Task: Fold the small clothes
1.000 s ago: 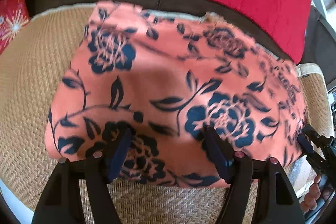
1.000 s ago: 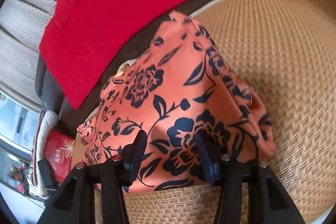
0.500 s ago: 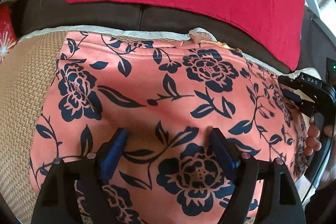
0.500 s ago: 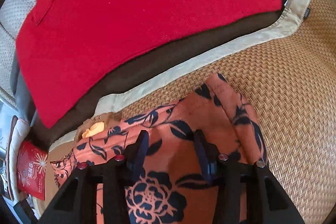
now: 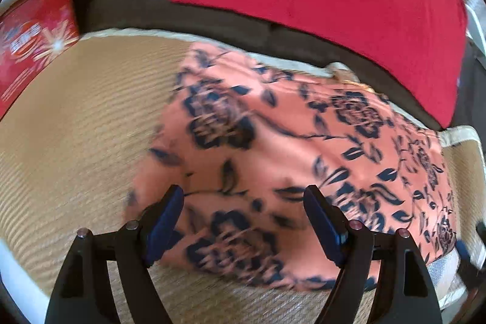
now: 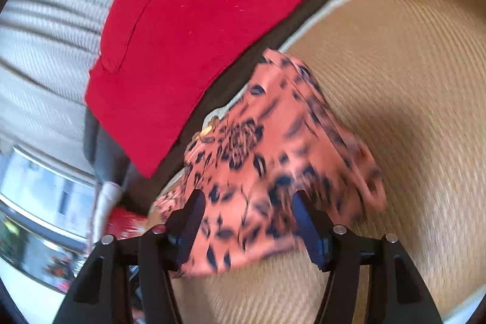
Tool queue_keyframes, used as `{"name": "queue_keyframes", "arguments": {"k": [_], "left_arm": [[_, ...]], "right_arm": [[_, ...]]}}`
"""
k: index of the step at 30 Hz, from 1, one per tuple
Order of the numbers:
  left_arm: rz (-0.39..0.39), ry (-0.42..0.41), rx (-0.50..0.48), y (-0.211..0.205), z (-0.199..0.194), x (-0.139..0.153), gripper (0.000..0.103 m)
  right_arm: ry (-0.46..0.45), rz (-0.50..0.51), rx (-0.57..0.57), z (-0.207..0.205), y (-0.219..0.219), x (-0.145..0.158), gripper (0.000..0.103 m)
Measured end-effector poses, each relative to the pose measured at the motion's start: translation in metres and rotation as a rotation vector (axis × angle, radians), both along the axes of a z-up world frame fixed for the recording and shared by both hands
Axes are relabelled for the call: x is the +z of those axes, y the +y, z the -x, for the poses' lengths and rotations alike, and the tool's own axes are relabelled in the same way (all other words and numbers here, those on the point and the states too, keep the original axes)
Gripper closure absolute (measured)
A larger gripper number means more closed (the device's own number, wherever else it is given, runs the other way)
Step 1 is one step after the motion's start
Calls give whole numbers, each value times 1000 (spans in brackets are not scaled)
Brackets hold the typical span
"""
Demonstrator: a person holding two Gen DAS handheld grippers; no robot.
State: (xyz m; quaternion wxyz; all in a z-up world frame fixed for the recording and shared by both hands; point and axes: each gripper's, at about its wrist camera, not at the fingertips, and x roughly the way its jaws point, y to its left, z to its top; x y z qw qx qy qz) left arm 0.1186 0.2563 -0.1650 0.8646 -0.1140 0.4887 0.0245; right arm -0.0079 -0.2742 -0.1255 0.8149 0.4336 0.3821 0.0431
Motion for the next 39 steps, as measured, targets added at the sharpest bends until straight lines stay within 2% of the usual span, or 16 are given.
{"name": "queue_keyframes", "arguments": {"k": [3, 6, 8, 10, 15, 18, 20, 23, 25, 27, 29, 31, 33, 35, 37, 39], "left_arm": [[-18, 25, 41, 15, 10, -2, 22], [-54, 63, 50, 24, 16, -14, 22], [-50, 76, 49, 26, 15, -20, 22], [-35, 59, 49, 27, 13, -19, 22], [60, -32, -14, 23, 9, -5, 22], [25, 10, -71, 8, 0, -13, 22], [-43, 59, -95, -2, -5, -25, 22], [-78, 40, -105, -8, -4, -23, 21], [-97, 42, -116, -22, -17, -31, 18], [-102, 54, -117, -23, -21, -37, 11], [-99, 52, -123, -31, -28, -45, 7], [-131, 44, -136, -39, -29, -51, 3], [-155, 46, -141, -49, -32, -58, 0], [-145, 54, -148, -52, -34, -63, 0], [-128, 74, -167, -47, -35, -65, 0], [-93, 94, -181, -41, -36, -63, 0]], "right_arm": [[24, -86, -48, 26, -1, -17, 39], [67, -97, -81, 29, -5, -30, 39], [81, -125, -119, 28, -12, -38, 39], [100, -113, -153, 23, -17, -42, 39], [65, -125, -206, 11, -23, -45, 39], [46, -130, -231, 2, -25, -47, 38], [38, -102, -239, -4, -23, -45, 38], [16, -63, -232, -16, -18, -40, 39], [21, 2, -251, -22, -15, -33, 39], [50, 132, -322, -19, -14, -22, 39], [34, 320, -388, -16, -9, -1, 39], [-36, 472, -414, -13, 0, 20, 39], [-97, 520, -363, -19, 12, 29, 43], [-97, 521, -240, -35, 34, 24, 66], [-33, 486, -112, -53, 52, 6, 67], [34, 434, -32, -67, 62, -11, 67]]}}
